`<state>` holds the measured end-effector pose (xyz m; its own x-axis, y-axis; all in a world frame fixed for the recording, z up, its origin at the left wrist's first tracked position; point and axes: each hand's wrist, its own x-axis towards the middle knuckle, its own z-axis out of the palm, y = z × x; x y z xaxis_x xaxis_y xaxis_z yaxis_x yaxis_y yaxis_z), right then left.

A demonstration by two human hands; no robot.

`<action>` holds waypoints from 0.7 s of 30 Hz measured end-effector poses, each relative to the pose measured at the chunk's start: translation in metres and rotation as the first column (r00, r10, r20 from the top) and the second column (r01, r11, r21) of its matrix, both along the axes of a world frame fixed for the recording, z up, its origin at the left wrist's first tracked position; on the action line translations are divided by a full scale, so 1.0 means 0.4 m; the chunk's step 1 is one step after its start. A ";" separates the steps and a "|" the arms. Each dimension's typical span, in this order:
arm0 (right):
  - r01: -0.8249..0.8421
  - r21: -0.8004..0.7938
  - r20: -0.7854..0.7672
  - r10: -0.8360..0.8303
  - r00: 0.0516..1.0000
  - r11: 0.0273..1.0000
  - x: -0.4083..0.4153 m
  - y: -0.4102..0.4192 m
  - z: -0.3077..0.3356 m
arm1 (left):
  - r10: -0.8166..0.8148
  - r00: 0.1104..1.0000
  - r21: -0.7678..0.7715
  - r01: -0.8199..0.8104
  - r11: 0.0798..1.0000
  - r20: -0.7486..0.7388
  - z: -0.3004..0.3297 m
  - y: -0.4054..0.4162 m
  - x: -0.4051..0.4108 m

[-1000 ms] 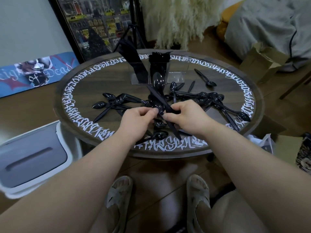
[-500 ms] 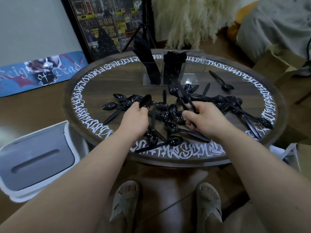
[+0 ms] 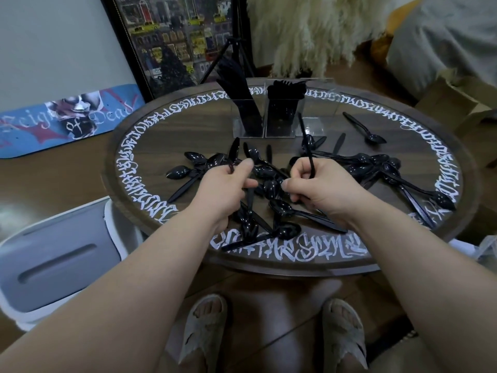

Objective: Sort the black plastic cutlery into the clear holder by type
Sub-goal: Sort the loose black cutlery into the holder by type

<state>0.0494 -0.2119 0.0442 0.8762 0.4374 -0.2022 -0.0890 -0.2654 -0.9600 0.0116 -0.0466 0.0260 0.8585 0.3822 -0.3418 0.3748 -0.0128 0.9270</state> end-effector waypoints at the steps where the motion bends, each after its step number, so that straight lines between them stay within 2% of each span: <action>1: -0.026 -0.019 0.016 0.026 1.000 0.999 -0.003 0.003 -0.003 | -0.023 1.000 -0.044 0.022 0.999 -0.005 0.006 -0.012 -0.001; 4: -0.115 -0.108 0.082 0.124 0.989 0.988 -0.014 0.007 -0.013 | -0.069 0.997 -0.077 0.071 0.995 0.027 0.018 -0.034 0.000; 7: -0.158 -0.230 0.095 0.183 0.978 0.960 -0.021 0.006 -0.009 | -0.081 0.995 0.015 0.081 0.997 0.052 0.016 -0.030 0.006; 9: -0.108 -0.234 0.051 0.123 0.991 0.966 -0.015 -0.001 0.003 | -0.112 0.993 0.075 0.109 0.991 0.045 0.017 -0.026 0.005; 11: -0.032 -0.166 -0.017 0.030 0.999 0.986 -0.004 -0.015 0.016 | -0.151 0.988 0.122 0.146 0.982 0.031 0.022 -0.025 0.000; 14: 0.073 -0.080 -0.070 -0.079 0.994 0.994 0.003 -0.030 0.029 | -0.201 0.979 0.333 0.196 0.923 -0.019 0.024 -0.021 -0.007; 15: 0.093 -0.108 -0.043 -0.098 0.994 0.990 0.004 -0.033 0.031 | -0.208 0.978 0.371 0.202 0.906 -0.025 0.022 -0.019 -0.008; 17: 0.102 -0.275 0.101 -0.077 0.992 0.956 0.008 -0.042 0.036 | -0.224 0.974 0.379 0.217 0.900 -0.026 0.017 -0.011 -0.007; 19: 0.072 -0.465 0.247 0.051 0.968 0.882 0.018 -0.054 0.033 | -0.216 0.976 0.337 0.210 0.918 -0.020 0.012 -0.002 -0.004; 21: 0.074 -0.504 0.308 0.099 0.946 0.861 0.024 -0.067 0.029 | -0.201 0.980 0.350 0.191 0.917 -0.007 0.007 0.010 0.002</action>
